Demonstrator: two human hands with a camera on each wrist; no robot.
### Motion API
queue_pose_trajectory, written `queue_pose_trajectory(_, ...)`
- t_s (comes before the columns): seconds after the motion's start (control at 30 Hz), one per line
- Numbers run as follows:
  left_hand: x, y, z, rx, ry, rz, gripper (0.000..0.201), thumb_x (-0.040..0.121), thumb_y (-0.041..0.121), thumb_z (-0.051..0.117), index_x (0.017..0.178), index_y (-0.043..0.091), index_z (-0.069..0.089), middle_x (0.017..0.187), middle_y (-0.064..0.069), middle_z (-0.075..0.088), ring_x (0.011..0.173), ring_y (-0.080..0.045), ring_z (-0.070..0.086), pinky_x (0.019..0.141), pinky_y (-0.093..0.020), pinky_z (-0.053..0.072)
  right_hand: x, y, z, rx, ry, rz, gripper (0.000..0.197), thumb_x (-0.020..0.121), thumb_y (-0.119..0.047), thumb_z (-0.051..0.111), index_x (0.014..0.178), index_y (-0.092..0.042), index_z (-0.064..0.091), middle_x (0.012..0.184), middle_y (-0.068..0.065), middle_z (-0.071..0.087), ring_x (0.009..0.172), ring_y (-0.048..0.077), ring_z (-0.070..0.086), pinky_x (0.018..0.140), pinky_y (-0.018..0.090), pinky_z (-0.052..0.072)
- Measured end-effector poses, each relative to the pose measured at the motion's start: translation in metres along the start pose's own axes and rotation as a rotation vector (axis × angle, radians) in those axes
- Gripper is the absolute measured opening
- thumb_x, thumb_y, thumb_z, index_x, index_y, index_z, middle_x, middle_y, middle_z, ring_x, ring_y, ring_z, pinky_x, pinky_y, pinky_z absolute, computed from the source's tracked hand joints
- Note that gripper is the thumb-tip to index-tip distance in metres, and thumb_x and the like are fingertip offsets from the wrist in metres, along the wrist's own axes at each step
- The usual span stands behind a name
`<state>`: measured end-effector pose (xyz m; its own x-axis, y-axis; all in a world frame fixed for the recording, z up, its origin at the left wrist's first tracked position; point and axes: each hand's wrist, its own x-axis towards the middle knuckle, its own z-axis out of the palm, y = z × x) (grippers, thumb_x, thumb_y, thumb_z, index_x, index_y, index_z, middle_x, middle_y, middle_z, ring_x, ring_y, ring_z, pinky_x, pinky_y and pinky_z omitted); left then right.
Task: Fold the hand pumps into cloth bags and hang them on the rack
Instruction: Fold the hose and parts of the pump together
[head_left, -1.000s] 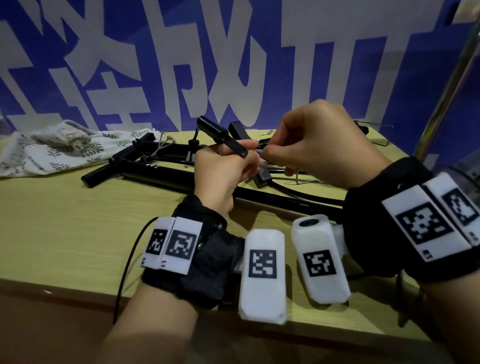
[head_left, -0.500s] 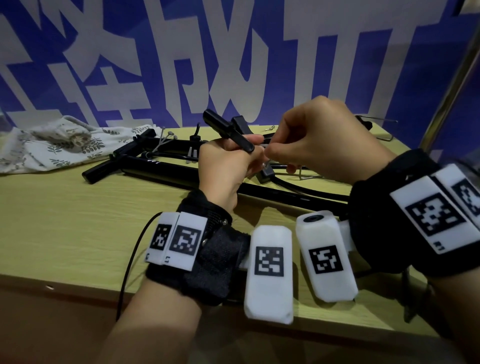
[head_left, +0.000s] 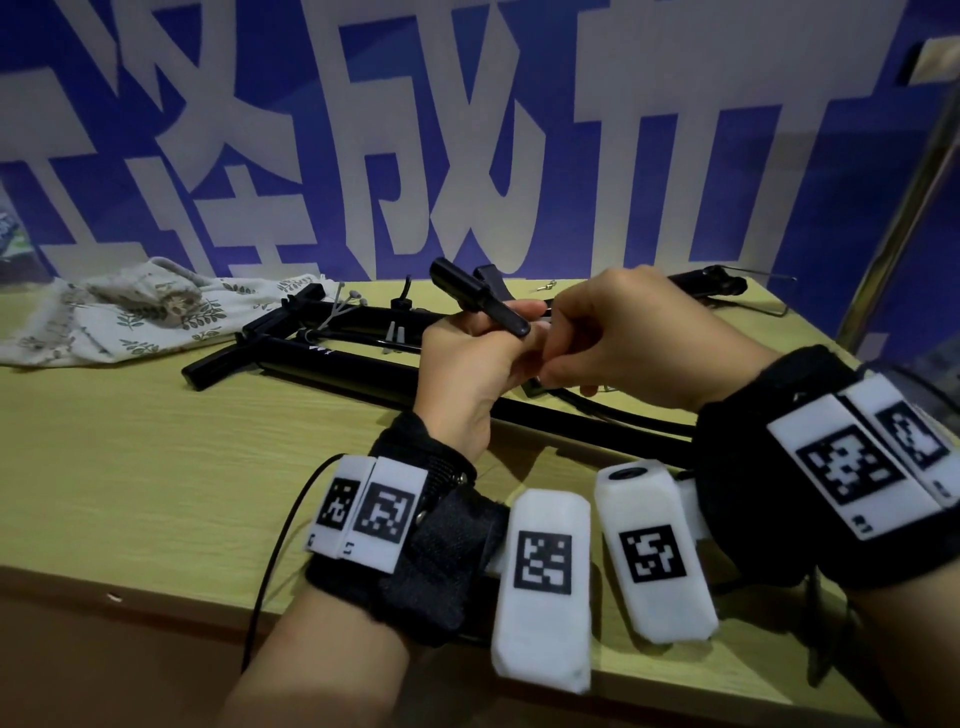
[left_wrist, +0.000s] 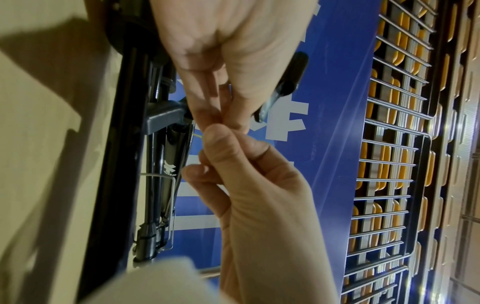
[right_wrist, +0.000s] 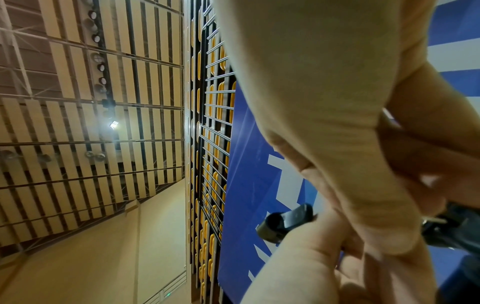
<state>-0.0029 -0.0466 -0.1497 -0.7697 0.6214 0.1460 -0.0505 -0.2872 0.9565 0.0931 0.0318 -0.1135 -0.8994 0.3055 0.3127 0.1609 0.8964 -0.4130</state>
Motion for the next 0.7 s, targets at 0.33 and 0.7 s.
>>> queue_pose_trajectory(0.33, -0.0004, -0.003, -0.0019, -0.036, -0.023, -0.087, 0.018, 0.082, -0.007, 0.059, 0.082, 0.009, 0.066, 0.066, -0.003, 0.071, 0.061, -0.01, 0.07, 0.051, -0.02, 0.054, 0.0021, 0.0055, 0.0035, 0.014, -0.009, 0.085, 0.021, 0.075, -0.014, 0.076, 0.071, -0.021, 0.056, 0.073, -0.004, 0.063, 0.06, 0.008, 0.062, 0.059, 0.018, 0.053)
queue_pose_trajectory(0.7, 0.0019, -0.005, -0.0025, -0.053, 0.028, -0.114, 0.016, 0.085, -0.003, 0.059, 0.085, 0.013, 0.064, 0.075, -0.003, 0.069, 0.058, -0.005, 0.066, 0.055, -0.017, 0.055, 0.0039, 0.0094, 0.0024, 0.228, 0.082, 0.208, 0.012, 0.087, -0.018, 0.062, 0.083, -0.022, 0.052, 0.074, -0.004, 0.059, 0.049, 0.003, 0.056, 0.044, 0.014, 0.045)
